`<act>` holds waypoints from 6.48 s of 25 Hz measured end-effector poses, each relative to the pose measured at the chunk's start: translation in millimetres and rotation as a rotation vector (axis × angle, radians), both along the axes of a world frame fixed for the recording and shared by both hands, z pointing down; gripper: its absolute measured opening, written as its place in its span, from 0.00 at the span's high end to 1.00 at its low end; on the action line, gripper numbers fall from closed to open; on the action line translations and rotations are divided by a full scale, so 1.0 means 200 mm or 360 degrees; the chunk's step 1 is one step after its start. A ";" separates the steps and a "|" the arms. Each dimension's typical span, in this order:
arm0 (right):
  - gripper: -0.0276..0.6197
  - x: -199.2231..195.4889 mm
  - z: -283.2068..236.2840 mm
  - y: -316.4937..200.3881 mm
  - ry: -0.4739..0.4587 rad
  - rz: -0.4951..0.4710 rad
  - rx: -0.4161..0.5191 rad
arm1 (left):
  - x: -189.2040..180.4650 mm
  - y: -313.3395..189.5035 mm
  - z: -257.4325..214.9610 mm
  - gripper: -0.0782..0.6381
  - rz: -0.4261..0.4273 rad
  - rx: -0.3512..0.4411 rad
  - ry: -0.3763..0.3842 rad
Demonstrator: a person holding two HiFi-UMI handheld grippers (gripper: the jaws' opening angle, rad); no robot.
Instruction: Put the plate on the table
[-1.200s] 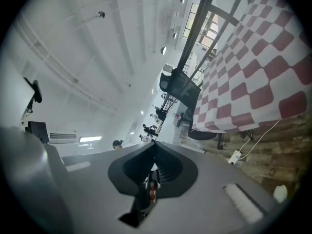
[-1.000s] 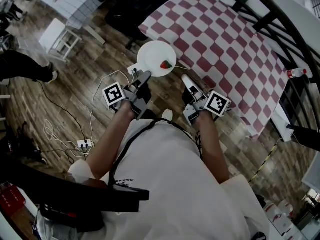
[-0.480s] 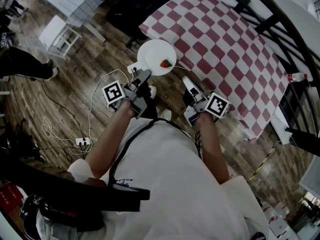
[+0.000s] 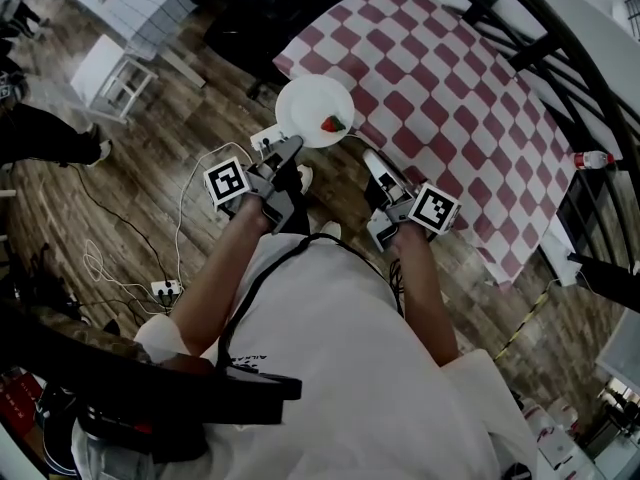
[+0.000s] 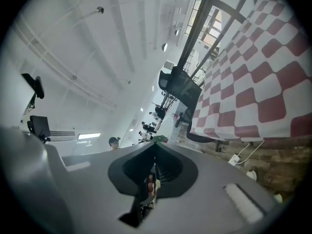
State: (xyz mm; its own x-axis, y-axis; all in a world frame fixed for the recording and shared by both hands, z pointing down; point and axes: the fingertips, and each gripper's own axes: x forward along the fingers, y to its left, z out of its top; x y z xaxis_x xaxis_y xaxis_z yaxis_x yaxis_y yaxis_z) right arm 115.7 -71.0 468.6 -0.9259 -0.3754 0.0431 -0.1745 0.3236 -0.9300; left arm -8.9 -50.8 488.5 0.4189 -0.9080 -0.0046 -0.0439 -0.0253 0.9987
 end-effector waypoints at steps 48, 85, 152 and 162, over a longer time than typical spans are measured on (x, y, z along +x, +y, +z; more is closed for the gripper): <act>0.95 -0.76 0.24 -1.05 0.0216 0.0343 -0.0063 | -0.71 -1.14 0.39 0.86 0.0510 -0.0061 0.0044; 0.95 -0.68 0.58 -1.18 0.0323 0.0059 -0.0247 | -0.62 -1.25 0.83 0.86 0.0365 -0.0049 0.0139; 0.95 -0.53 0.45 -1.10 0.0230 0.0187 -0.0253 | -0.62 -1.27 1.05 0.61 0.0422 -0.0707 -0.0232; 0.95 -0.58 0.39 -1.07 0.0220 0.0096 -0.0151 | -0.66 -1.20 0.96 0.68 0.0429 -0.0624 -0.0326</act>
State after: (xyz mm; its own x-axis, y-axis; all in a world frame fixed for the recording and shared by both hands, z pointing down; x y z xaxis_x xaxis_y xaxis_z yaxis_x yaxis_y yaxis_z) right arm -0.6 -285.0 547.5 -0.8847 -0.4180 0.2066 -0.3194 0.2205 -0.9216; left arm -140.9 -291.4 680.7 0.5949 -0.6849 0.4208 -0.2829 0.3116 0.9071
